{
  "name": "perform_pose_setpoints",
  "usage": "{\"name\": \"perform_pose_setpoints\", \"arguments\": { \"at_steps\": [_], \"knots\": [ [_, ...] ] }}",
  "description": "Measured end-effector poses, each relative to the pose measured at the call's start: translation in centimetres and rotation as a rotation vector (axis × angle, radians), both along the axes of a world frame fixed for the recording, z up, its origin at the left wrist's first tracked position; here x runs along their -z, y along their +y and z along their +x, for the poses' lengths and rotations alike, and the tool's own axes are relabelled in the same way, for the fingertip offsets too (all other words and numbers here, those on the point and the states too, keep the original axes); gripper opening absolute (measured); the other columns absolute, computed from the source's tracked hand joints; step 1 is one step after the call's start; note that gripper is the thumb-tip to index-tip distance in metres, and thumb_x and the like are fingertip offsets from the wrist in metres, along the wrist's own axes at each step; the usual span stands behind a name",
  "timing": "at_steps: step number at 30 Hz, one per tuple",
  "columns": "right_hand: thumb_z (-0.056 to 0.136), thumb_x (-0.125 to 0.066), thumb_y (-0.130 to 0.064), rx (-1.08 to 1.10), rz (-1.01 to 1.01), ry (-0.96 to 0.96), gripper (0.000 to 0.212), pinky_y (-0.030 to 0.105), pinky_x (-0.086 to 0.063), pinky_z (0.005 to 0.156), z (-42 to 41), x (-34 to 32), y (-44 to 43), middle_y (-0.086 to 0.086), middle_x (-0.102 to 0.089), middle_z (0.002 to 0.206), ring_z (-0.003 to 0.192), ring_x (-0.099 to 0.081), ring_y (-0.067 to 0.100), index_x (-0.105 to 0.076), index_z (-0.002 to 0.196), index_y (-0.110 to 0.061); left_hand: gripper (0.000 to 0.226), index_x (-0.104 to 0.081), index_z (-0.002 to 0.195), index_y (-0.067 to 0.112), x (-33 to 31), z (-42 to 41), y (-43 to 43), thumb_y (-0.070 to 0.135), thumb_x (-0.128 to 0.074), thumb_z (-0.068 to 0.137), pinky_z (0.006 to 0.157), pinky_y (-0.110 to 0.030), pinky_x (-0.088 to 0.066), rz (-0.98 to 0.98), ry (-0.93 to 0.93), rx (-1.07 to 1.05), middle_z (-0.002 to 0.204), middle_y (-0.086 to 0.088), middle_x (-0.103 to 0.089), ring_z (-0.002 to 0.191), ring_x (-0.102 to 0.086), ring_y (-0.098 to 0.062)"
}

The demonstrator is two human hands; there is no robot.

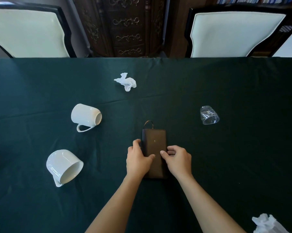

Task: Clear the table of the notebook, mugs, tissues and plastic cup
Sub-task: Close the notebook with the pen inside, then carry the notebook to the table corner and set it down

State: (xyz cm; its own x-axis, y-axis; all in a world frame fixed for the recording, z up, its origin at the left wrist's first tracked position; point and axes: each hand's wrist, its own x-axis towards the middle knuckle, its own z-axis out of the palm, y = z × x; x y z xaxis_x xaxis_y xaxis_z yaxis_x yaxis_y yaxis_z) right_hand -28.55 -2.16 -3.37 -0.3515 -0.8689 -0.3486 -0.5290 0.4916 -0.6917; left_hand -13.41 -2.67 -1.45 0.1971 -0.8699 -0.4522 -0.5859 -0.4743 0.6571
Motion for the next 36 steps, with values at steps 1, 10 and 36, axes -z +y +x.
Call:
{"name": "perform_pose_setpoints", "arguments": {
  "at_steps": [1,10,36],
  "knots": [
    [0.085,-0.080,-0.038,0.000,0.005,-0.003,0.043,0.023,-0.050,0.079,0.0,0.0,0.0,0.000,-0.076,0.109,0.094,-0.070,0.012,-0.073,0.123,-0.018,0.080,-0.041,0.149,0.021,0.0,0.0,-0.3,0.034,-0.084,0.082,0.089,-0.032,-0.043,0.034,0.018,-0.022,0.136,-0.006,-0.056,0.115,-0.056,-0.023],
    [0.090,-0.078,-0.032,0.064,0.046,-0.205,0.045,0.011,-0.040,0.064,-0.6,0.1,0.2,-0.003,-0.075,0.113,0.081,-0.059,-0.001,-0.069,0.132,-0.018,0.039,-0.065,0.122,0.012,-0.4,-1.4,-1.0,0.017,-0.082,0.087,0.086,-0.052,-0.065,0.177,0.526,-0.297,0.109,-0.010,-0.077,0.097,-0.077,-0.030],
    [0.093,-0.074,-0.014,0.063,-0.096,-0.842,0.031,0.045,-0.062,0.090,-1.0,-11.6,4.7,0.011,-0.080,0.108,0.102,-0.077,0.026,-0.071,0.122,-0.006,0.027,-0.073,0.119,0.004,-11.9,0.8,3.9,0.015,-0.075,0.095,0.073,-0.040,-0.066,0.076,0.873,-0.202,0.107,-0.015,-0.082,0.093,-0.080,-0.027]
  ]
}}
